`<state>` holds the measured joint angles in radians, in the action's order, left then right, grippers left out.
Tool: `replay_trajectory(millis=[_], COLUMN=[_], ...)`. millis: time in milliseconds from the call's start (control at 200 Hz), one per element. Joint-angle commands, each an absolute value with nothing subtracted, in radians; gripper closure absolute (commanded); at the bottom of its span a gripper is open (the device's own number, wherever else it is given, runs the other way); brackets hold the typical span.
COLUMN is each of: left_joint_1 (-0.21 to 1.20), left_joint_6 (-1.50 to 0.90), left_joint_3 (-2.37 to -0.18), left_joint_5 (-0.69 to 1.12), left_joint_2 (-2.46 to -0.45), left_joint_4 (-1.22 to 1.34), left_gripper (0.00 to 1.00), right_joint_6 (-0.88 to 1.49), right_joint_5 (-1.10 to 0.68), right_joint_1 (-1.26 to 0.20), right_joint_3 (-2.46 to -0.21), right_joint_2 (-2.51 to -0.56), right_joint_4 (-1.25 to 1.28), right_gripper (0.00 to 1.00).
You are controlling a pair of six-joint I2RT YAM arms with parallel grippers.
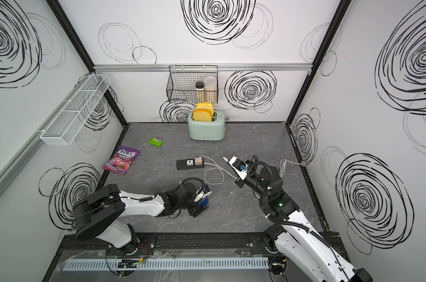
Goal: Charge the electric shaver
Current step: Pick up the electric shaver from the center of the board.
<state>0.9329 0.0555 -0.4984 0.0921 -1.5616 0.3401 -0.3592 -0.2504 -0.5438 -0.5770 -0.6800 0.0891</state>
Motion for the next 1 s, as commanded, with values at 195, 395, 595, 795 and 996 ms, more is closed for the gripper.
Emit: replay_trajectory(millis=[195,395,595,795,996], left_joint_1=[0.916,0.917,0.923,0.925,0.926], left_joint_6=[0.013,0.008,-0.009,-0.005,0.011], left_joint_3=[-0.369,-0.340,-0.270,-0.266,-0.295], left_joint_5=[0.084,0.073,0.056,0.070,0.096], left_joint_2=[-1.606,-1.617,-1.588,-1.600,-1.629], left_joint_4=[0.682,0.727,0.800,0.813,0.798], left_gripper=[0.22,0.25,0.26,0.25,0.29], right_joint_6=[-0.373,-0.368,-0.359,-0.353,-0.356], right_joint_5=[-0.270,-0.272,-0.276,-0.286,-0.286], right_joint_1=[-0.537,-0.537,-0.537,-0.538,-0.538], right_joint_3=[-0.623,-0.625,-0.619,-0.617,-0.615], right_joint_2=[-0.667,-0.676,-0.680,-0.692,-0.693], right_joint_4=[0.060,0.066,0.079,0.091,0.084], right_gripper=[1.00,1.00,1.00,1.00,1.00])
